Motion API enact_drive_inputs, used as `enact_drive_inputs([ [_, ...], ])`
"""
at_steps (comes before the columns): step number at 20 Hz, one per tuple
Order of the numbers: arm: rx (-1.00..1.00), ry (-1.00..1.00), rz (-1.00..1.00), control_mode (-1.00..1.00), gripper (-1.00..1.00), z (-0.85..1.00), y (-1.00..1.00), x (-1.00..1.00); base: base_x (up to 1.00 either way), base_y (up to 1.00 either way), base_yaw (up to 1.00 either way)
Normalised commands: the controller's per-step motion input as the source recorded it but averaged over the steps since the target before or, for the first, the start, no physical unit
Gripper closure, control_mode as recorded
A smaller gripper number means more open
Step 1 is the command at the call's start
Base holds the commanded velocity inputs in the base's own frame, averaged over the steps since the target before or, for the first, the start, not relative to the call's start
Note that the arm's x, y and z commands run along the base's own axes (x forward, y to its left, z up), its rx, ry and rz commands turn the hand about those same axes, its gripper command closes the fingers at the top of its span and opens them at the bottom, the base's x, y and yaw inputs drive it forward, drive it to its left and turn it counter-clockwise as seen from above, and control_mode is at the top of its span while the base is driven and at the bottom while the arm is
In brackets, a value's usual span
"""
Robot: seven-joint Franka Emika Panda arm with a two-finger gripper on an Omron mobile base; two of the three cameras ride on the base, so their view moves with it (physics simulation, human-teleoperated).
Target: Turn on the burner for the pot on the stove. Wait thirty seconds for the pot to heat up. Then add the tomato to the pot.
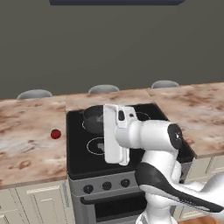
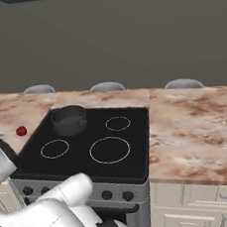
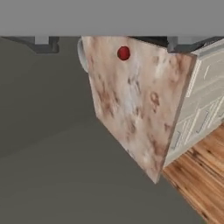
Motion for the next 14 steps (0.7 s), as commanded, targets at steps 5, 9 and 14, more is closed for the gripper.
enact_drive_inputs([
  [5, 0.00, 0.63, -0.20, -1.00, -1.00, 0.44, 0.02, 0.45, 0.00, 0.00, 0.00],
  [9, 0.00, 0.74, -0.25, -1.00, -1.00, 0.15, 0.09, 0.55, 0.00, 0.00, 0.00],
  [14, -0.01, 0.69, -0.29, -1.00, -1.00, 0.00, 0.33, 0.49, 0.00, 0.00, 0.00],
])
